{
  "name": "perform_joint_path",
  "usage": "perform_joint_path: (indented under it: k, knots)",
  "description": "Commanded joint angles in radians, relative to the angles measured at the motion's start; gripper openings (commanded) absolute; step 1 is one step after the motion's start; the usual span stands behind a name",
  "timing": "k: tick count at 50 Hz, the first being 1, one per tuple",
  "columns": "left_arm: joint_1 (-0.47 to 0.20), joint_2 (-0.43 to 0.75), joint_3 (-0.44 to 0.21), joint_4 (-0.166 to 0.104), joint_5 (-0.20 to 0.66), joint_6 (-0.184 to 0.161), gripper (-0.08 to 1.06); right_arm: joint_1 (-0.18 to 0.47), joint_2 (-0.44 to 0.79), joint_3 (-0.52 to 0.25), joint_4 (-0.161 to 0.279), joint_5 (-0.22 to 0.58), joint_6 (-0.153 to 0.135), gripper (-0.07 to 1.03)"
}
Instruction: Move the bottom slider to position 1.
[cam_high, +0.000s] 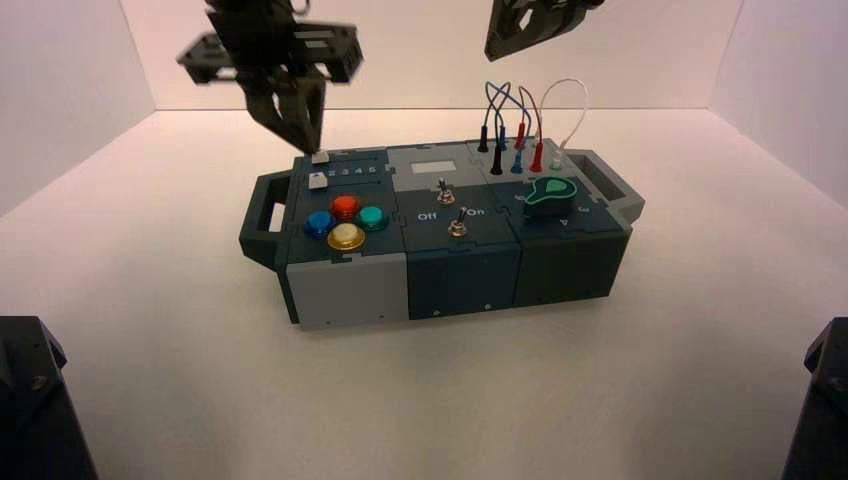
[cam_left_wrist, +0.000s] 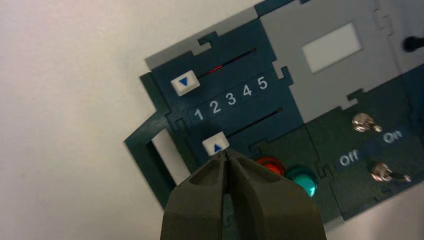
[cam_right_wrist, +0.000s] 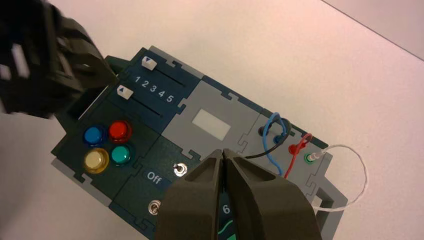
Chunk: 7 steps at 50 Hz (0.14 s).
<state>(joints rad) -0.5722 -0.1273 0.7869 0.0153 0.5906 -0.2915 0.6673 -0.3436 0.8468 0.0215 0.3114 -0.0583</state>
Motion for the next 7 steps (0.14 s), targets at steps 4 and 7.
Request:
perform_joint_path:
  k: [4,7]
  knots:
    - [0.000,-0.029,-0.014,0.006,0.015,0.002,-0.03,0.005,-0.017,-0.029,-0.002,0.002,0.000,-0.02]
    - [0.000,-0.023,-0.014,0.008,0.021,0.002,-0.03,0.005,-0.017,-0.031,-0.002,0.005,0.000,-0.02]
